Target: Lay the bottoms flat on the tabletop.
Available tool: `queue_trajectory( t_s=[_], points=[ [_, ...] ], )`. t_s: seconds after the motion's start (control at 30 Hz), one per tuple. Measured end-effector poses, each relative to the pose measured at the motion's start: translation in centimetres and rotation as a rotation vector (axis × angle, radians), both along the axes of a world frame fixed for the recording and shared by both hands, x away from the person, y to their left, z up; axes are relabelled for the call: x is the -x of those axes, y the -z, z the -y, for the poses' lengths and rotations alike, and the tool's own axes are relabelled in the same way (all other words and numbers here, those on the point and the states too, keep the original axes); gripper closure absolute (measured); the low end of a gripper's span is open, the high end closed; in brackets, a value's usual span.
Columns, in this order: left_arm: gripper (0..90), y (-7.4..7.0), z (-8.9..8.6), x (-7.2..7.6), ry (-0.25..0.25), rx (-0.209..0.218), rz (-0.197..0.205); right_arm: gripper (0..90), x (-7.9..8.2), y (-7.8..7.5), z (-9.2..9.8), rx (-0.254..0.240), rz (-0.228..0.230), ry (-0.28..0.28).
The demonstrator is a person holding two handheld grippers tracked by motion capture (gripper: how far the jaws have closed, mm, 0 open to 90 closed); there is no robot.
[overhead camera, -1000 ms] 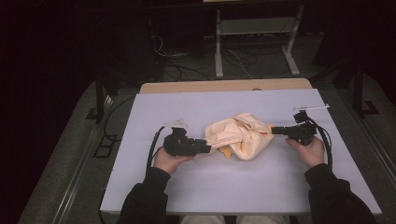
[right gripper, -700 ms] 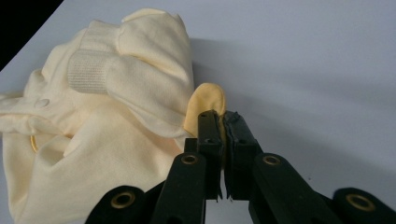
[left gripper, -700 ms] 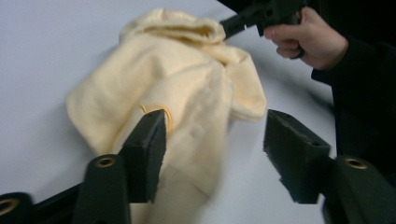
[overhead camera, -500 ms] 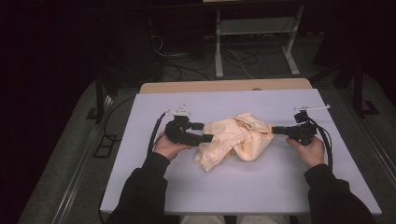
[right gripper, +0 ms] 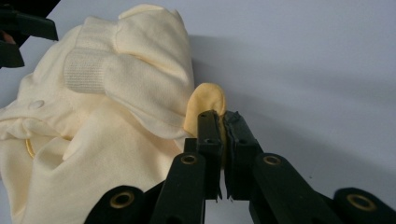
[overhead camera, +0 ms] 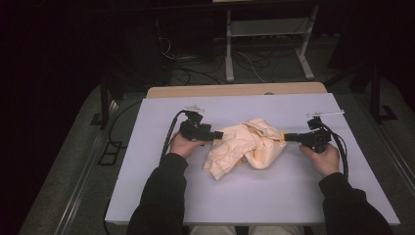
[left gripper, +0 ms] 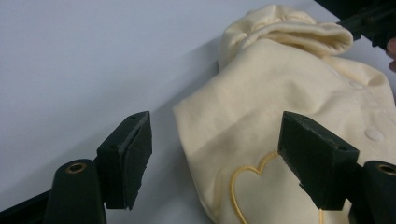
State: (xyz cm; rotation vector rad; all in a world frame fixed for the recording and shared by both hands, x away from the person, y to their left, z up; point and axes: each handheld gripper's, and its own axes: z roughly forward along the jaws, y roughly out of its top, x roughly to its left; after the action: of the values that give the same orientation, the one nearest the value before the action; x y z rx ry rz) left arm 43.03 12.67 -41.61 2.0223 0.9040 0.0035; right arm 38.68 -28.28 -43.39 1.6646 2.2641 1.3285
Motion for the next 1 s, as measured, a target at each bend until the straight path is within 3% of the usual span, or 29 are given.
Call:
queue_trajectory(
  t_s=[0.1,0.27,0.4,0.6,0.77,0.93,1.0],
  points=[
    [25.4,0.9,0.1,-0.5,0.011,0.035,-0.035,84.9,0.0,0.0,0.1,-0.001,0.000,0.000],
    [32.6,1.9,1.0,-0.6,0.050,-0.001,-0.047,84.9,0.0,0.0,0.0,0.004,0.001,0.000],
    [42.1,2.5,1.6,-0.7,0.069,0.000,-0.046,84.9,0.0,0.2,-0.3,0.025,-0.004,-0.006],
    [58.9,2.6,1.6,-0.8,0.057,-0.009,-0.011,84.8,-0.1,0.3,-0.2,0.025,-0.006,-0.012],
    [78.0,2.1,1.9,-0.5,0.057,-0.010,0.025,84.8,-0.1,0.5,-0.3,0.028,-0.025,-0.013],
    [83.9,1.1,2.1,0.2,0.001,-0.038,0.058,84.8,0.1,0.6,-0.5,0.023,-0.040,-0.006],
    [84.3,0.3,1.8,0.6,-0.024,-0.024,0.081,84.9,0.2,0.7,-0.8,0.025,-0.052,-0.008]
  ],
)
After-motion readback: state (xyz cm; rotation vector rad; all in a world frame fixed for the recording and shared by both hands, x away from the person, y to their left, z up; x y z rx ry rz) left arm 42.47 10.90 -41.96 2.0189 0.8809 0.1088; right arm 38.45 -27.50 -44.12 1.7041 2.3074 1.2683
